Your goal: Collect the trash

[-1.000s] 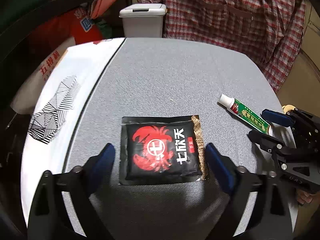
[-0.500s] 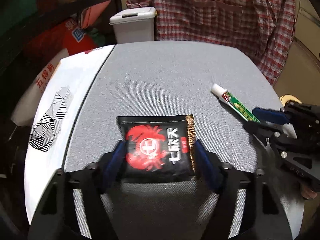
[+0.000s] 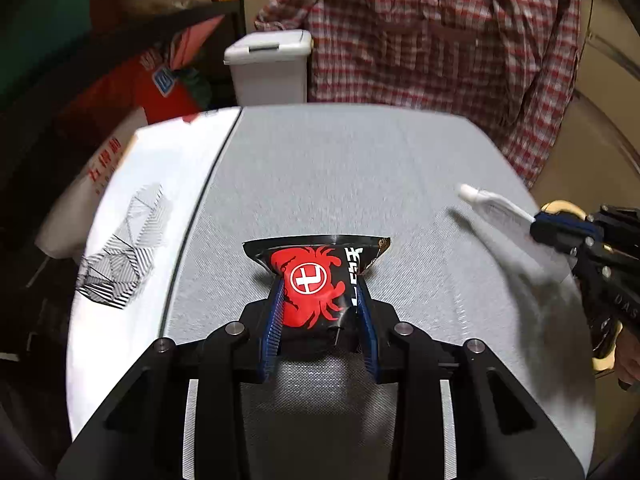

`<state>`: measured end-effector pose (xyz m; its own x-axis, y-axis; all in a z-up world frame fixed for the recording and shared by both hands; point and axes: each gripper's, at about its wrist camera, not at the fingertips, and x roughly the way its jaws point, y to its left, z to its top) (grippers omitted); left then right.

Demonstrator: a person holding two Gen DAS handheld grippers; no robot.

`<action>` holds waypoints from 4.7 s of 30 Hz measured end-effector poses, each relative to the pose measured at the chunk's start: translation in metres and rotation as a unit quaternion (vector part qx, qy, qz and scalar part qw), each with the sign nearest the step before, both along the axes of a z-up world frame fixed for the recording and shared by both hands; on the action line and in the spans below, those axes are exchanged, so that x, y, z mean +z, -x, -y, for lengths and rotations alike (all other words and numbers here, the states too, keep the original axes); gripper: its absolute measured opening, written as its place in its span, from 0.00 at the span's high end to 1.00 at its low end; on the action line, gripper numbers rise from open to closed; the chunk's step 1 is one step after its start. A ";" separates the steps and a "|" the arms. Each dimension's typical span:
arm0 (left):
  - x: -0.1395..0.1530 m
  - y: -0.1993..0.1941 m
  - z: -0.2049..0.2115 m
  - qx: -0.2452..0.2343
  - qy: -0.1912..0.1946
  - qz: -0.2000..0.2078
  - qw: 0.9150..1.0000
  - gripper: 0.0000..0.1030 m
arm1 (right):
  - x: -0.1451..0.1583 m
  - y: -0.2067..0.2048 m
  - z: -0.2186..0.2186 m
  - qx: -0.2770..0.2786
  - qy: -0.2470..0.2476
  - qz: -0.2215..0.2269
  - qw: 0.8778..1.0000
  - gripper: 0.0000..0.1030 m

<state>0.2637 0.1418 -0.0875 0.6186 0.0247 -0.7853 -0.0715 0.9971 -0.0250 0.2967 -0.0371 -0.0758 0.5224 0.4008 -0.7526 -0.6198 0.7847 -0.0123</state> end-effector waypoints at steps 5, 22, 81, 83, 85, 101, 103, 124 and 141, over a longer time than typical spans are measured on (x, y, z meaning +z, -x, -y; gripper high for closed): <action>0.026 0.011 0.004 -0.001 0.004 0.025 1.000 0.68 | 0.030 0.015 0.015 -0.017 -0.024 0.010 1.000 0.98; 0.098 0.052 0.033 -0.004 0.021 0.083 0.996 0.68 | 0.123 0.082 0.047 -0.064 -0.078 0.069 0.992 0.98; 0.103 0.034 0.288 -0.118 0.055 0.076 0.989 0.45 | 0.104 0.105 0.260 -0.273 -0.122 0.088 0.950 0.75; 0.103 0.033 0.289 -0.119 0.056 0.076 0.988 0.45 | 0.104 0.105 0.263 -0.276 -0.126 0.088 0.949 0.73; 0.102 0.032 0.290 -0.125 0.055 0.077 0.988 0.45 | 0.103 0.105 0.265 -0.278 -0.127 0.088 0.948 0.73; 0.124 0.034 0.256 -0.155 0.065 0.095 0.981 0.45 | 0.112 0.113 0.269 -0.284 -0.137 0.092 0.945 0.72; 0.126 0.034 0.254 -0.154 0.060 0.098 0.981 0.45 | 0.114 0.114 0.269 -0.284 -0.139 0.092 0.944 0.71; 0.128 0.111 0.222 -0.087 0.046 0.130 0.987 0.62 | 0.120 0.183 0.259 -0.302 -0.125 0.115 0.938 0.44; 0.125 0.255 0.212 -0.055 0.040 0.141 0.988 0.14 | 0.097 0.322 0.239 -0.354 -0.070 0.125 0.924 0.08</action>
